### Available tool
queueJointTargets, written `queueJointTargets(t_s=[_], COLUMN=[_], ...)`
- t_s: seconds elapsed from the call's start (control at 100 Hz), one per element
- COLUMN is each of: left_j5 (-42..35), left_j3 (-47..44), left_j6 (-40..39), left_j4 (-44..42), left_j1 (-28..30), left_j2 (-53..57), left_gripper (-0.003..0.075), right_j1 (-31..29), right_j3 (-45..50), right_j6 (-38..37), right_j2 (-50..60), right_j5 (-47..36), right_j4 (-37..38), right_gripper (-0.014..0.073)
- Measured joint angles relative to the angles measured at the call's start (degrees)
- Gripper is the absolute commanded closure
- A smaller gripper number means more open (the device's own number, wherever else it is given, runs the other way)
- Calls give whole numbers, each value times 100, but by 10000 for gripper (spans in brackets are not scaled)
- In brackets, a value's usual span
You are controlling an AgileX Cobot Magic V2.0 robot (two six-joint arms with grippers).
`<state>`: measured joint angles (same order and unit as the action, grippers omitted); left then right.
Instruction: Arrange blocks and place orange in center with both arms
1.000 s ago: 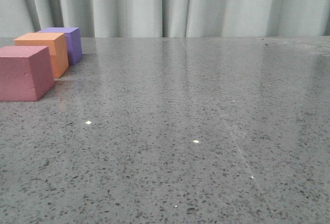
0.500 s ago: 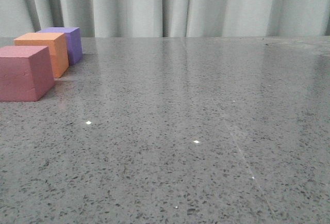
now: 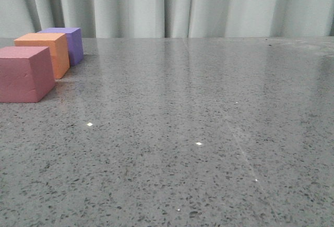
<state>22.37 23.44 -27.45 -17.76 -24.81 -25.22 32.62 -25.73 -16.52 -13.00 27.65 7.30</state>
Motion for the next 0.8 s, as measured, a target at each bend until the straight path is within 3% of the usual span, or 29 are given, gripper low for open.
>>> queueJointTargets(t_s=[0.34,0.8], left_j5=[-74,-1285], left_j3=[-166,-1312], left_j6=[299,2046], left_j4=[58,1314], left_j1=[78,1843], left_j2=[299,1598], left_gripper=[740,740], right_j1=[0,0], right_j3=[0,0], right_j6=[0,0], right_j2=[0,0], right_j5=[0,0], right_j4=[0,0], right_gripper=[715,715])
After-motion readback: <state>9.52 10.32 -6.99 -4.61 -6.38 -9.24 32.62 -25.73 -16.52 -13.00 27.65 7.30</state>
